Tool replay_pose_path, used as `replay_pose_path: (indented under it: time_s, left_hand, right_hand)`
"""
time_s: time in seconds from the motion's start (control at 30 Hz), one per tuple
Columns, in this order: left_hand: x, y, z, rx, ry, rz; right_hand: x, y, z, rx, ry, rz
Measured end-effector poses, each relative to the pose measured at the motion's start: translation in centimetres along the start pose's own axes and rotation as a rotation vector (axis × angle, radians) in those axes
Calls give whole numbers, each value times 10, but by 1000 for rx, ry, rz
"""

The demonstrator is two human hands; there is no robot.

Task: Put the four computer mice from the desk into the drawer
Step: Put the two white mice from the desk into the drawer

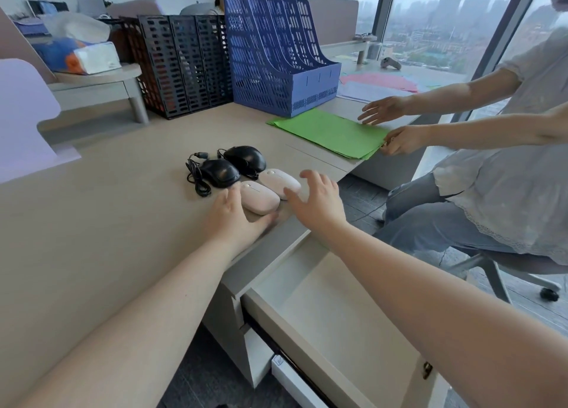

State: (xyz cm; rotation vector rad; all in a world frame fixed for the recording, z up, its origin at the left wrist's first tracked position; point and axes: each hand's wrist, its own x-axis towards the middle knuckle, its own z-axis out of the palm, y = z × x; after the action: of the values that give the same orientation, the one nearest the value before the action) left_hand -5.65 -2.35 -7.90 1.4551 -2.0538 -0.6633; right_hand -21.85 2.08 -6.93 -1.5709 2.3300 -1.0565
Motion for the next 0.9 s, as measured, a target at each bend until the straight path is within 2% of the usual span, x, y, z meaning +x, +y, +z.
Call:
replay_pose_path:
  time_s: [0.07,0.27,0.4,0.47,0.6,0.9]
  left_hand:
    - [10,-1,2,47,1,7]
    - [22,1,3,87,-31,8]
    - [20,7,7,36,-1,-27]
    - [13,14,11,47,18,-30]
    - [-3,29,25,101,71,-12]
    - [-64,59,79,130,79,188]
  right_hand:
    - [14,-6,7,-31,-95,34]
    - [39,-14,11,-120,-239,183]
    - [34,-8,9,-193,-186,29]
    - [27,-1,5,-135,-183,18]
    - [6,13,-16,51,-170,75]
    - [-37,71,-39,172,-83,267]
